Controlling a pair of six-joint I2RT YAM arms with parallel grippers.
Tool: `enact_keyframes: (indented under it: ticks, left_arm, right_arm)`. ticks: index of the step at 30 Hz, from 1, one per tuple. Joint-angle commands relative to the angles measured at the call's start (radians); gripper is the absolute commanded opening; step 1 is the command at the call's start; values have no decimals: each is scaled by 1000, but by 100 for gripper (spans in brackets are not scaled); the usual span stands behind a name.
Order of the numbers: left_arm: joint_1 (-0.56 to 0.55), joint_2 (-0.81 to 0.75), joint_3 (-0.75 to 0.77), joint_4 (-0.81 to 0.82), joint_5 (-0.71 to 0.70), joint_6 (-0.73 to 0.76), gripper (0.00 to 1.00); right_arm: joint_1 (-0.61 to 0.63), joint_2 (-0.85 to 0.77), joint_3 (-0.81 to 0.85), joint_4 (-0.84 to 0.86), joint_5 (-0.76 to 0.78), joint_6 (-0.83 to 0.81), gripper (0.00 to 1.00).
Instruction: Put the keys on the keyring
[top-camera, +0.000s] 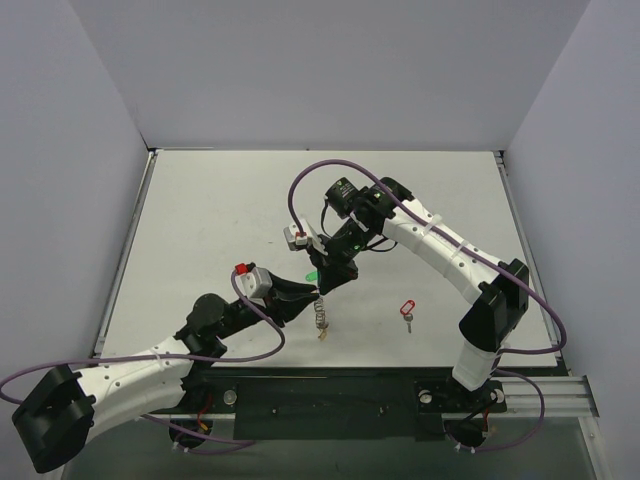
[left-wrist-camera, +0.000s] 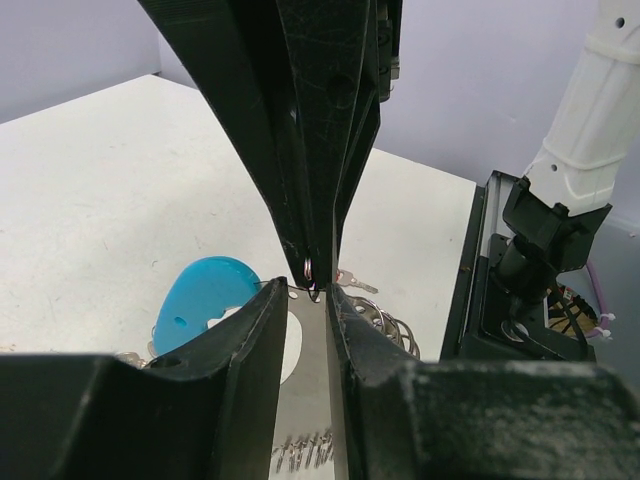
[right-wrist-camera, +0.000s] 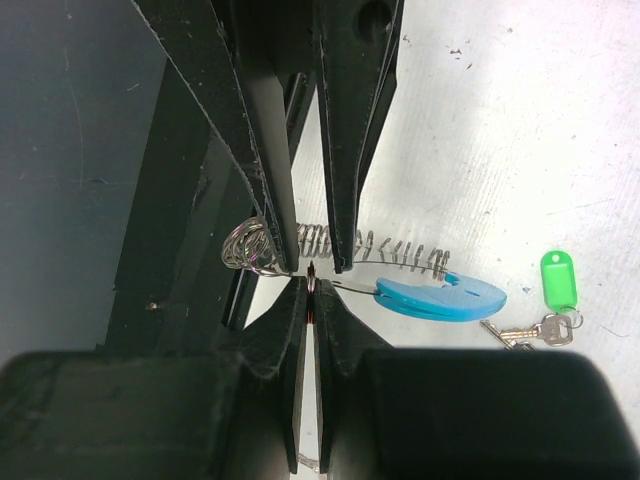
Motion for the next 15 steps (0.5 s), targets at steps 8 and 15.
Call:
enact_keyframes:
  ticks: [8,15]
  left_arm:
    - [1,33,47,37,-9,6,28]
    - [-1,40,52,54,-14,-3,20]
  right_arm:
    - [9,-37,0,-22,-61,3,0]
    - [10,-32,-3,-20,-55,0,0]
